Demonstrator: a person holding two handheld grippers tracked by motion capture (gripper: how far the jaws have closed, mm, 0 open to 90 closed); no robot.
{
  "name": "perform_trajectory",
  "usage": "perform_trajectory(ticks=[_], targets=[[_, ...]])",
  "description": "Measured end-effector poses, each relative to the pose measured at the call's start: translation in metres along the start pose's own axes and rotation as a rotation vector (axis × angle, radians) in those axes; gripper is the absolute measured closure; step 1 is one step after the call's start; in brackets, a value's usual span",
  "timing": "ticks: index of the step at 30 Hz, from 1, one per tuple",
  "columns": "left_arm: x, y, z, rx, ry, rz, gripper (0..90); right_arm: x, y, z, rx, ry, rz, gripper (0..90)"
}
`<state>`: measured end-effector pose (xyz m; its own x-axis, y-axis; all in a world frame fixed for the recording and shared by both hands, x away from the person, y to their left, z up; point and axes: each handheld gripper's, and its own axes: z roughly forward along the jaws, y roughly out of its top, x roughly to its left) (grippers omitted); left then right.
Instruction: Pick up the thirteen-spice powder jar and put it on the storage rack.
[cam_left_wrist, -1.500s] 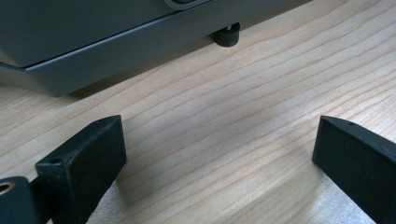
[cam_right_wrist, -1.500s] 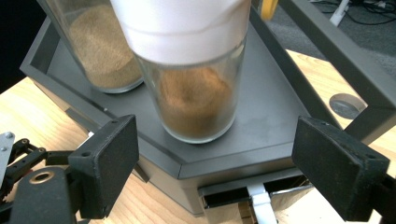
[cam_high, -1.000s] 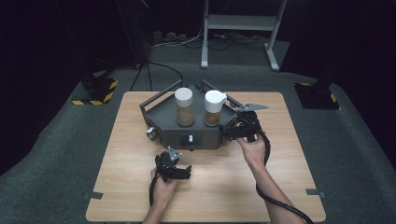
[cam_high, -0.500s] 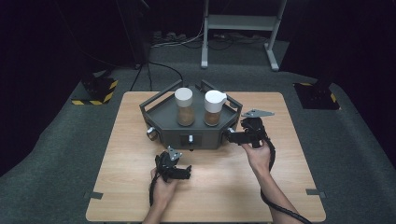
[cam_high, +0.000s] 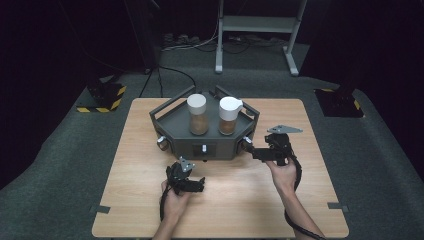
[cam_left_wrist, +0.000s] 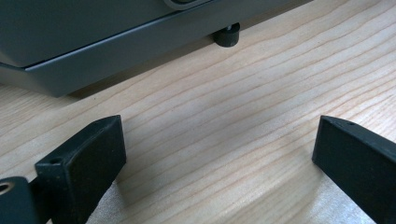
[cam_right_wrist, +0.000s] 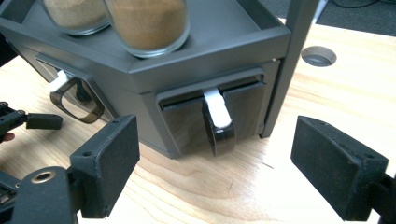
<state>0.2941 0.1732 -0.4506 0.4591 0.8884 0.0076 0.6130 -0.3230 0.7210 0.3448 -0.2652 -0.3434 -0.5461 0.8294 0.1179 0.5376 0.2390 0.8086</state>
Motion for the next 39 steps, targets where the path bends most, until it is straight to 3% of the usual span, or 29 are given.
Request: perform_trajectory(ticks=[21,39], targets=[[0.0,0.0,0.0,0.0,0.0,0.0,2.6,-0.009,-0.035,0.007,0.003,0.012,0.048,15.4],[0.0,0.0,0.0,0.0,0.0,0.0,2.6,-0.012,-0.049,0.014,0.032,0.014,0.071,15.7]])
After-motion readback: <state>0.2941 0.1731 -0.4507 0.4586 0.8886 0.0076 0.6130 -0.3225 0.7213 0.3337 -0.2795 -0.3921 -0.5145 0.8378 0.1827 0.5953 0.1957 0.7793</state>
